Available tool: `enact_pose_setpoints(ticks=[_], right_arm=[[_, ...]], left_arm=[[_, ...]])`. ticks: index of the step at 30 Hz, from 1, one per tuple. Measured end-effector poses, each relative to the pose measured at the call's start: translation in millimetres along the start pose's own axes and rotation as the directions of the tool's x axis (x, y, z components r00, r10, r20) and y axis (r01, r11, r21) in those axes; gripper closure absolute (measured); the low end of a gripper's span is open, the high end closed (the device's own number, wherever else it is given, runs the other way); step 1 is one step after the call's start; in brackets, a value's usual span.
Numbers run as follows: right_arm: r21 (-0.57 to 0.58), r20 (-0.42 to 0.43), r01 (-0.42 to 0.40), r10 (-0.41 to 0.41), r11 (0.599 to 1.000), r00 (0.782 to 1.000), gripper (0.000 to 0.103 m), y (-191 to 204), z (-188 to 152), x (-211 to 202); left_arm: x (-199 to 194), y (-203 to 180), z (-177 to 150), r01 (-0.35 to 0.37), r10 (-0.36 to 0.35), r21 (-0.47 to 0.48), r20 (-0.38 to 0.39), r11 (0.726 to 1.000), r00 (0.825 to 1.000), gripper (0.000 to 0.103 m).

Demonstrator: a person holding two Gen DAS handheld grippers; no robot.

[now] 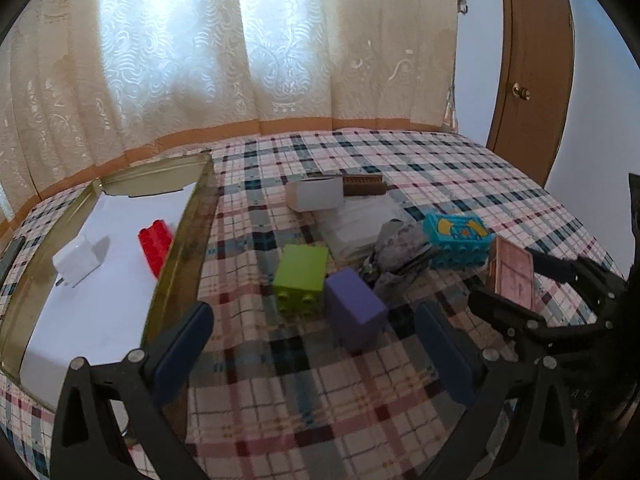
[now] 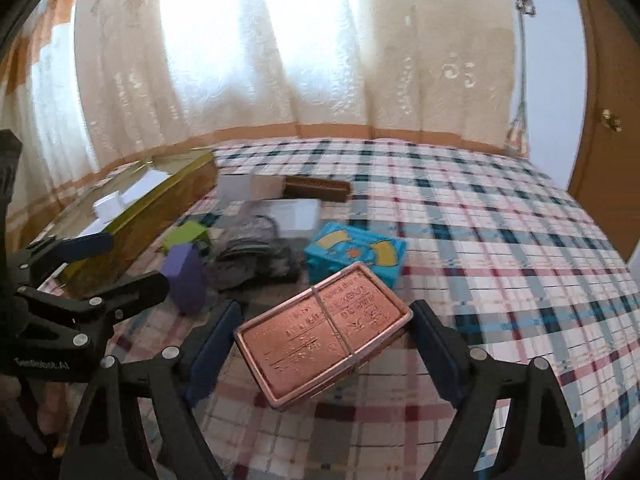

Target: Organize rigid objects

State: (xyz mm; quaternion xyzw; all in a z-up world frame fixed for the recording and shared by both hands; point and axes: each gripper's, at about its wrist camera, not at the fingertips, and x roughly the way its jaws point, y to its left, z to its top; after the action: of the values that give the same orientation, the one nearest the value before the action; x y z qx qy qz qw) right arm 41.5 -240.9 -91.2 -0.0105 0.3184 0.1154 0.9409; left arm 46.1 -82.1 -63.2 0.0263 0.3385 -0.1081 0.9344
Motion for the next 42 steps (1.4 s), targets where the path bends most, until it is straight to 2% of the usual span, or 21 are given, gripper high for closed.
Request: enact_pose_setpoints(ticks=[2, 3, 8, 12, 16, 19, 20, 21, 35, 42], right_arm=[[0.043, -0.008, -0.034, 0.034, 0.999, 0.999, 0.016, -9, 1, 2], [0.060, 0.003, -0.041, 0.041, 0.997, 0.999, 0.016, -12, 1, 0], [0.100, 0.048, -0.002, -0.003, 0.995, 0.999, 0.016, -17, -1, -8], [0.105, 0.036, 0.002, -0.006, 0.995, 0.999, 0.016, -18, 0, -5], [0.107, 0.022, -0.001, -0.002, 0.994, 1.000, 0.016, -19, 0, -3], [0.105, 0.016, -0.003, 0.001, 0.994, 1.000, 0.016, -19, 0, -2], [0.106, 0.016, -0.003, 0.001, 0.994, 1.000, 0.016, -19, 0, -2], [0.107, 0.016, -0.004, 0.002, 0.994, 1.000, 0.016, -20, 0, -2], [0.107, 0.026, -0.003, 0.001, 0.994, 1.000, 0.016, -20, 0, -3], [0.108, 0.047, -0.007, 0.002, 0.994, 0.999, 0.016, -20, -2, -8]], left_arm=[[4, -2, 3, 0.000, 0.000, 0.003, -0.013, 1.000, 1.000, 0.004], [6, -3, 4, -0.010, 0.010, 0.009, -0.018, 1.000, 1.000, 0.010], [13, -5, 4, -0.007, 0.007, 0.004, -0.048, 1.000, 0.999, 0.026], [22, -9, 4, -0.004, 0.005, 0.013, -0.070, 1.000, 0.998, 0.039], [30, -9, 5, 0.017, -0.017, -0.002, -0.097, 1.000, 0.995, 0.042], [34, -6, 5, 0.042, -0.045, -0.021, -0.118, 0.999, 0.992, 0.065], [35, -4, 5, 0.049, -0.053, -0.032, -0.120, 0.998, 0.991, 0.078], [35, -2, 5, 0.058, -0.064, -0.044, -0.122, 0.997, 0.990, 0.083], [17, 25, -3, 0.053, -0.061, -0.109, -0.073, 0.993, 0.995, 0.085], [4, 33, -5, 0.099, -0.101, -0.122, -0.015, 0.988, 0.995, 0.085]])
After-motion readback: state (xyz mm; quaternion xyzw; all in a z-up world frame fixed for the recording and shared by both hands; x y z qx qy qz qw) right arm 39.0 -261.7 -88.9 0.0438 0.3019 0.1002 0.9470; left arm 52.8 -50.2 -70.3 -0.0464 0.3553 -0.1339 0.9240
